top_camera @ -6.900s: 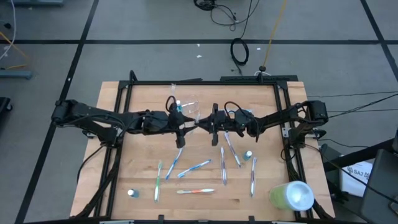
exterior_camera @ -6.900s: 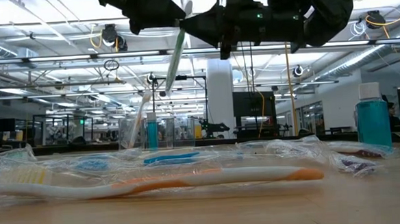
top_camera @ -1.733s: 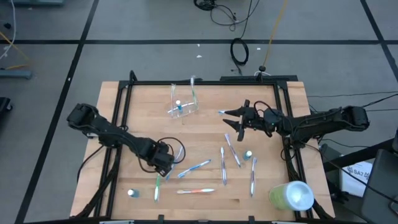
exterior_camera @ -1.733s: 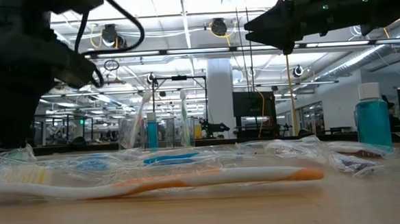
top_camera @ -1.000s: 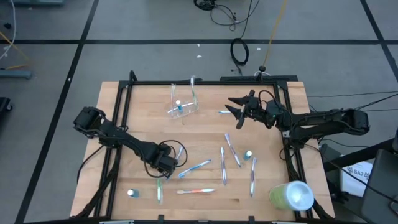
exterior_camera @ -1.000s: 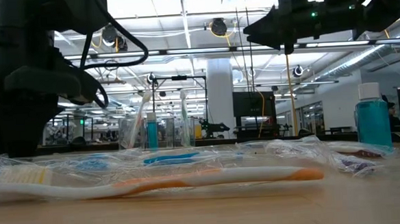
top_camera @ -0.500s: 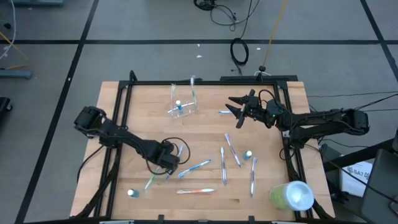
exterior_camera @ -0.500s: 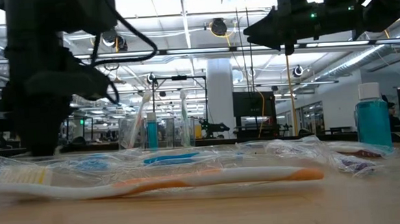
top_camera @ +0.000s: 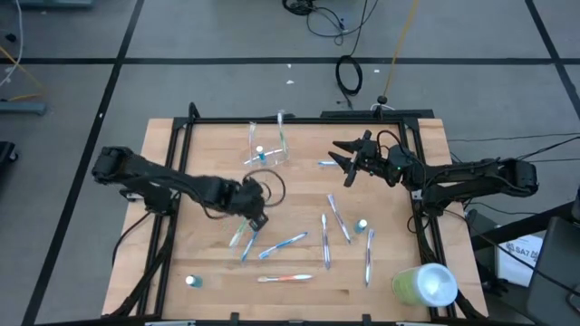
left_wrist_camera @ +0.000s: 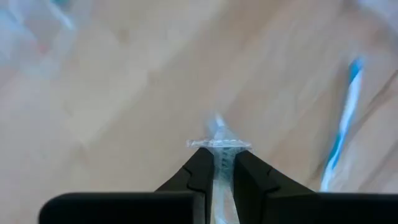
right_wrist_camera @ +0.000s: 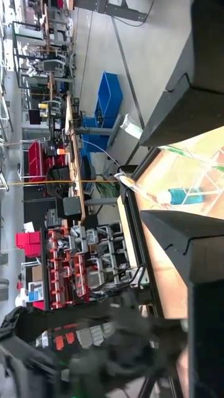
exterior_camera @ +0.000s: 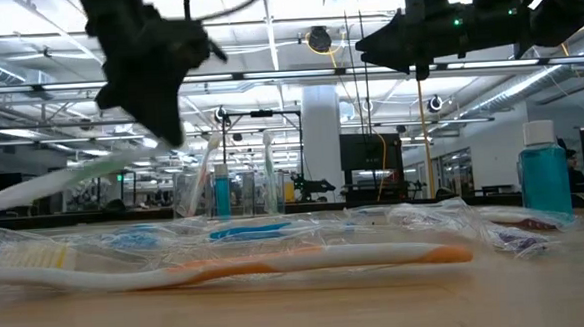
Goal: Pick & Place toothbrushing station
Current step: Put the green toothbrush into the transparent organizer
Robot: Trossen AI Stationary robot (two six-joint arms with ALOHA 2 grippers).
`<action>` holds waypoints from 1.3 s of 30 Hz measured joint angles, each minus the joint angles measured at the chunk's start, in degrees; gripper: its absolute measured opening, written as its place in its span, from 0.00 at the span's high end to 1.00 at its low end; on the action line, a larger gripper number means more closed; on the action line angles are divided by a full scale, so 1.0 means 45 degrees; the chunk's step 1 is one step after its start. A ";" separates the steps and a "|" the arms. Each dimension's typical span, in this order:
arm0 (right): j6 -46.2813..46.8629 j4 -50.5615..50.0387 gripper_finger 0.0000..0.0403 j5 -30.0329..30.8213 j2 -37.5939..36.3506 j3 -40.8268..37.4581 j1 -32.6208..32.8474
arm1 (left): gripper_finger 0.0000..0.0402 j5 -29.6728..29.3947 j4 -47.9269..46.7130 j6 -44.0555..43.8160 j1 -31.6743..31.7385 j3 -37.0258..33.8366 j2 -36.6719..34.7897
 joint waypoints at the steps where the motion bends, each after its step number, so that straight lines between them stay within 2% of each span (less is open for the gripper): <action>1: 0.0000 -0.0002 0.58 0.0000 0.0000 0.0000 0.0000 | 0.90 -0.0319 0.0015 0.0396 0.0149 0.0046 -0.0359; 5: 0.0000 -0.0058 0.58 -0.0005 0.0000 0.0000 0.0000 | 0.89 -0.2101 0.0118 0.1753 0.0753 0.0169 -0.1849; 10: 0.0005 -0.0094 0.58 -0.0005 0.0000 0.0000 0.0000 | 0.89 -0.5574 0.0469 0.3088 0.1433 0.0169 -0.3464; 16: 0.0005 -0.0116 0.58 -0.0007 0.0000 0.0000 0.0000 | 0.88 -0.8382 0.2290 0.5108 0.2489 0.0174 -0.4175; 21: 0.0005 -0.0120 0.58 -0.0005 0.0000 0.0000 0.0000 | 0.88 -0.8661 0.3656 0.5958 0.3583 -0.0014 -0.3790; 27: 0.0005 -0.0152 0.58 -0.0010 0.0000 0.0000 0.0004 | 0.88 -0.8829 0.6154 0.6243 0.4645 -0.1410 -0.3184; 34: 0.0005 -0.0258 0.58 -0.0010 0.0000 0.0000 0.0014 | 0.88 -0.9215 1.0022 0.7907 0.4919 -0.3305 -0.3060; 39: 0.0005 -0.0412 0.58 -0.0010 0.0000 0.0000 0.0024 | 0.88 -0.9320 1.0439 0.8162 0.4929 -0.3942 -0.3070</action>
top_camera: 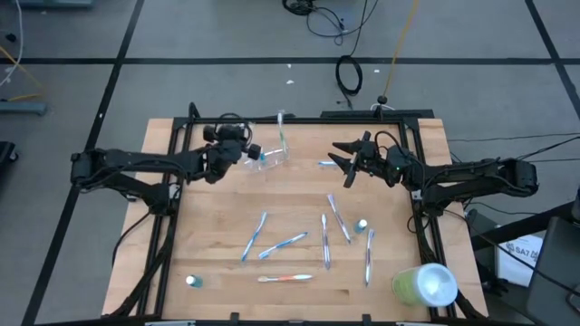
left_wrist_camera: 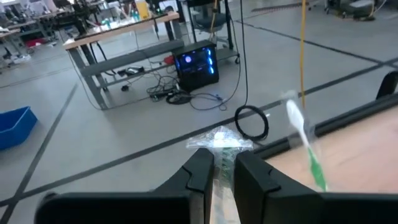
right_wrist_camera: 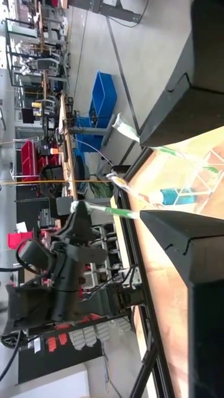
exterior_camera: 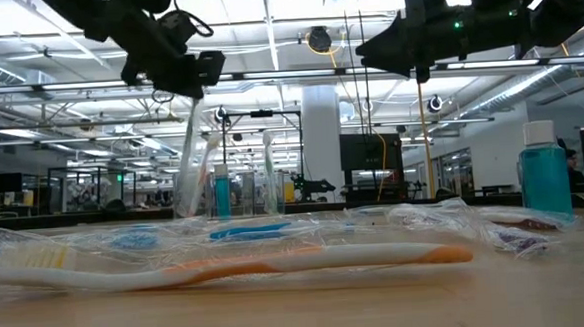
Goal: Pick & Place toothbrushing station
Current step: Put the green toothbrush into the transparent organizer
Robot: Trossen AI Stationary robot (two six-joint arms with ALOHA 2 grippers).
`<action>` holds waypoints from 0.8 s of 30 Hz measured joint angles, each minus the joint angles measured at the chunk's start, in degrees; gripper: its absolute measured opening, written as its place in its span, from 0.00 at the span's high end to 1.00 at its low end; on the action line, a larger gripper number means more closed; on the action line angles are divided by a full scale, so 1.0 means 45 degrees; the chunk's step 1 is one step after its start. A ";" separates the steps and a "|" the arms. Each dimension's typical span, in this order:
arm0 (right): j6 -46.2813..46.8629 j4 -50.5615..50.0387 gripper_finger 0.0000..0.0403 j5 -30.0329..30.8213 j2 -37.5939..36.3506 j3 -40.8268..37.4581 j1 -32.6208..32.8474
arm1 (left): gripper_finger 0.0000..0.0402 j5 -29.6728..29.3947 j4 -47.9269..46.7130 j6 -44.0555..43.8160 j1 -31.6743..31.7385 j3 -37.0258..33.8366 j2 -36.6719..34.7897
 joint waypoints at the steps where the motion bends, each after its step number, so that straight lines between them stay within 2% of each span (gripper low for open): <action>1: 0.0000 -0.0023 0.58 -0.0003 0.0000 0.0000 0.0000 | 0.88 0.0003 0.0003 -0.0096 0.0000 -0.0128 0.0000; 9: 0.0238 -0.0029 0.58 -0.0005 0.0000 0.0000 0.0000 | 0.88 0.0070 0.0006 -0.1283 0.0073 -0.1033 0.0000; 17: 0.0238 -0.0032 0.58 -0.0005 0.0000 0.0000 0.0000 | 0.88 0.1664 -0.0138 -0.1495 0.0073 -0.1125 0.0000; 24: 0.0333 -0.0044 0.58 -0.0010 0.0000 0.0000 0.0000 | 0.88 0.2300 -0.0787 -0.1946 0.0268 -0.1125 0.0000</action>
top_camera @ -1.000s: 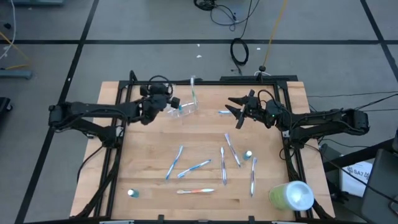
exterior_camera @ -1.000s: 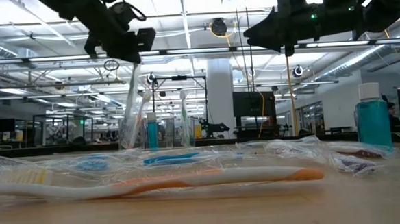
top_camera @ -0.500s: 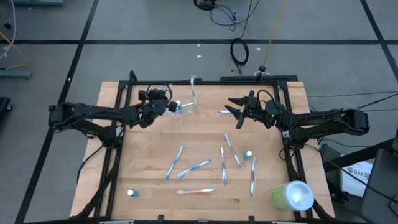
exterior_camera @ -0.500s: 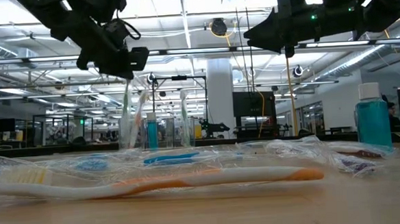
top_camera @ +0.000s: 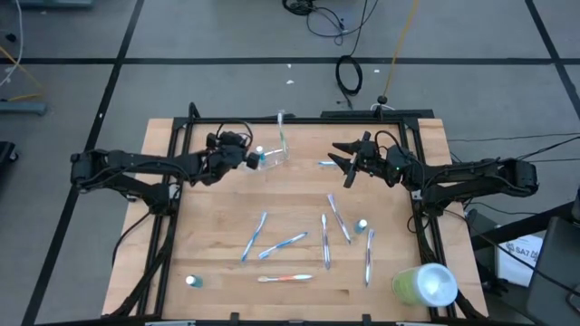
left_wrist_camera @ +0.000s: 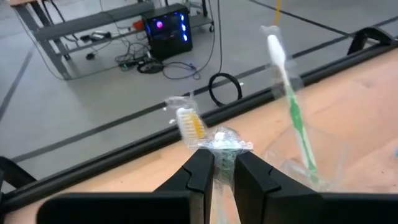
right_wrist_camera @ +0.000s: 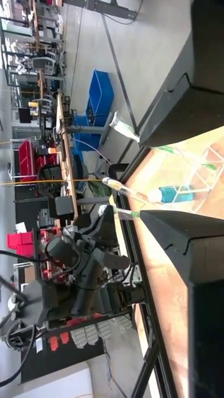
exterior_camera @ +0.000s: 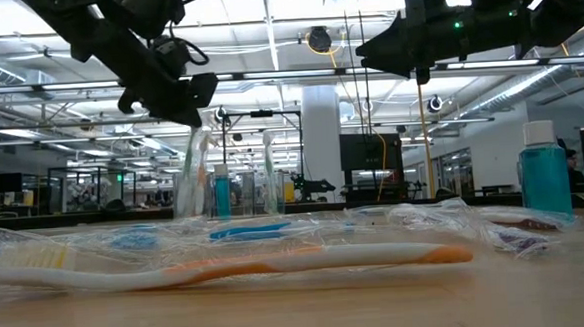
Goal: Pick & Place toothbrushing station
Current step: Put the green toothbrush into the transparent organizer
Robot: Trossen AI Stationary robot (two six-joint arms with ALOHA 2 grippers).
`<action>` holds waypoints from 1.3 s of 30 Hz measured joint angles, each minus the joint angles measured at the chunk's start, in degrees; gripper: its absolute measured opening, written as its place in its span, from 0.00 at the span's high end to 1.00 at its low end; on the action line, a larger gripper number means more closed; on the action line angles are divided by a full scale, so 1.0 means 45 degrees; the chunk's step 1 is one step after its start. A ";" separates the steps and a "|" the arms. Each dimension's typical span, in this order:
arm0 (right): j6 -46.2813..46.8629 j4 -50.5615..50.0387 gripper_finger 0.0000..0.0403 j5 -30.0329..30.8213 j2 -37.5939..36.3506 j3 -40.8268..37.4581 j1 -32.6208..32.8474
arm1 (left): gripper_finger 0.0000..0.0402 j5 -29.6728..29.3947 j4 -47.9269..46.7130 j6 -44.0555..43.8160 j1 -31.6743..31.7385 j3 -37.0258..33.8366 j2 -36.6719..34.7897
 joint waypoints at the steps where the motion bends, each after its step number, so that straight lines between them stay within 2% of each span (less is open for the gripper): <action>1: 0.0029 -0.0009 0.58 -0.0026 0.0000 0.0000 0.0000 | 0.88 0.0070 -0.0159 -0.0123 0.0087 0.0000 -0.0003; 7: -0.0013 -0.0025 0.58 -0.1304 0.0000 0.0000 0.0005 | 0.88 0.0081 -0.0609 -0.0460 0.0522 0.0005 -0.0005; 18: -0.0007 -0.0081 0.58 -0.1311 -0.0002 0.0000 0.0005 | 0.87 0.1634 -0.0586 -0.0428 0.1017 0.0005 -0.0005; 30: -0.0337 -0.0741 0.58 -0.1292 -0.0005 0.0000 0.0000 | 0.63 0.2003 -0.0774 -0.0249 0.1168 -0.0010 0.0010; 34: -0.0337 -0.0741 0.58 -0.1287 -0.0005 0.0000 0.0000 | 0.58 0.2139 -0.0771 -0.0092 0.1011 0.0018 -0.0068; 39: -0.0337 -0.0741 0.58 -0.1287 -0.0005 0.0000 0.0000 | 0.54 0.2156 -0.0846 0.0765 0.0746 0.0371 -0.0904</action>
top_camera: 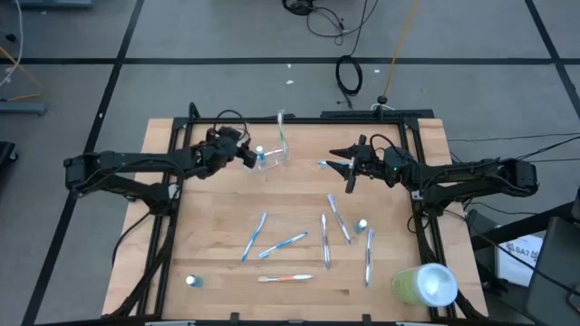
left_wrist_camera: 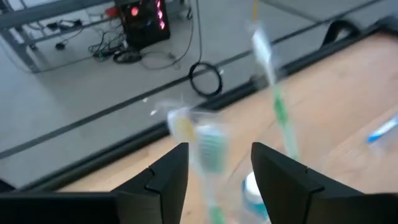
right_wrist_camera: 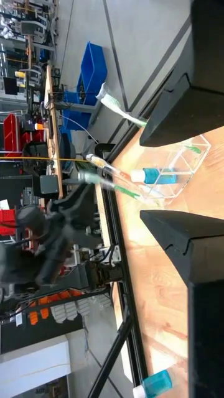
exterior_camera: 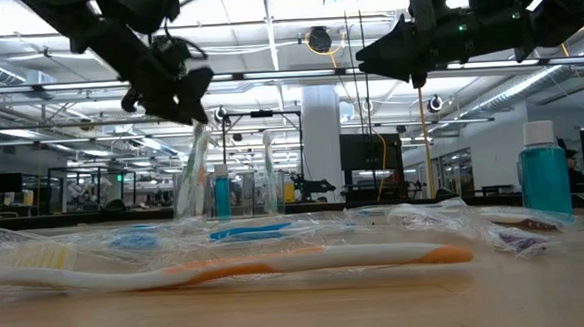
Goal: Pick & Place toothbrushing station
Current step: Put the green toothbrush into the transparent organizer, then put the left mouthwash into the transparent organizer
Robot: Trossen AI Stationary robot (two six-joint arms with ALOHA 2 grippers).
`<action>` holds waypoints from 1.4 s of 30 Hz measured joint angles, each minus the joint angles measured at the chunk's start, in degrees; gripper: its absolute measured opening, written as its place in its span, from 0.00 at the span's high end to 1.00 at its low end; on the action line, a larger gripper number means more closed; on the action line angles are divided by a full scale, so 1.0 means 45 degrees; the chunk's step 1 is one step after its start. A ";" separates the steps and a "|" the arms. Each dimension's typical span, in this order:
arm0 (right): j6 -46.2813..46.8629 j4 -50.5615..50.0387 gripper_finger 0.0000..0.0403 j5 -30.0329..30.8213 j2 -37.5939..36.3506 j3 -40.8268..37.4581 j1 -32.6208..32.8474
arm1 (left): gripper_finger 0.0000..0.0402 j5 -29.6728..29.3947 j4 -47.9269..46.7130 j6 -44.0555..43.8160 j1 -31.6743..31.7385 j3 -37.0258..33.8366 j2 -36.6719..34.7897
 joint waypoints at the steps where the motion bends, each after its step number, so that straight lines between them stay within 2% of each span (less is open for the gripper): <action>1: 0.0000 0.0000 0.58 0.0000 0.0000 0.0000 0.0000 | 0.54 -0.0027 -0.0143 0.0008 -0.0056 0.0103 -0.0192; 5: 0.0000 -0.0003 0.58 0.0000 0.0000 0.0000 0.0000 | 0.54 0.0006 -0.0207 0.0556 -0.0197 0.0309 -0.1165; 7: 0.0003 -0.0005 0.58 0.0000 0.0000 0.0000 0.0000 | 0.54 0.0566 -0.0242 0.0759 -0.0322 0.0319 -0.1675; 17: 0.0238 -0.0019 0.58 -0.0001 0.0000 0.0000 0.0000 | 0.54 0.7221 -0.2319 0.0899 -0.1752 0.0319 -0.3796; 26: 0.0675 -0.0185 0.58 -0.0019 0.0000 0.0000 0.0000 | 0.54 1.1375 -0.3439 -0.0087 -0.3519 0.0319 -0.3890; 31: 0.0673 -0.0199 0.58 -0.0024 0.0000 0.0000 0.0000 | 0.54 1.3009 -0.3465 -0.1261 -0.4876 0.0319 -0.3890; 33: 0.0647 -0.0199 0.58 -0.0025 0.0000 0.0000 0.0000 | 0.54 1.2984 -0.3447 -0.1446 -0.5586 0.0319 -0.3890; 36: 0.0612 -0.0199 0.58 -0.0020 0.0000 0.0000 0.0000 | 0.54 1.2067 -0.3402 -0.1834 -0.6522 0.0319 -0.3890; 39: 0.0607 -0.0199 0.58 -0.0015 0.0000 0.0000 0.0000 | 0.54 1.0867 -0.3519 -0.0709 -0.7602 0.0319 -0.3890; 42: 0.0905 -0.0199 0.58 -0.0015 0.0000 0.0000 0.0000 | 0.54 1.0215 -0.3549 -0.0156 -0.8656 0.0319 -0.3890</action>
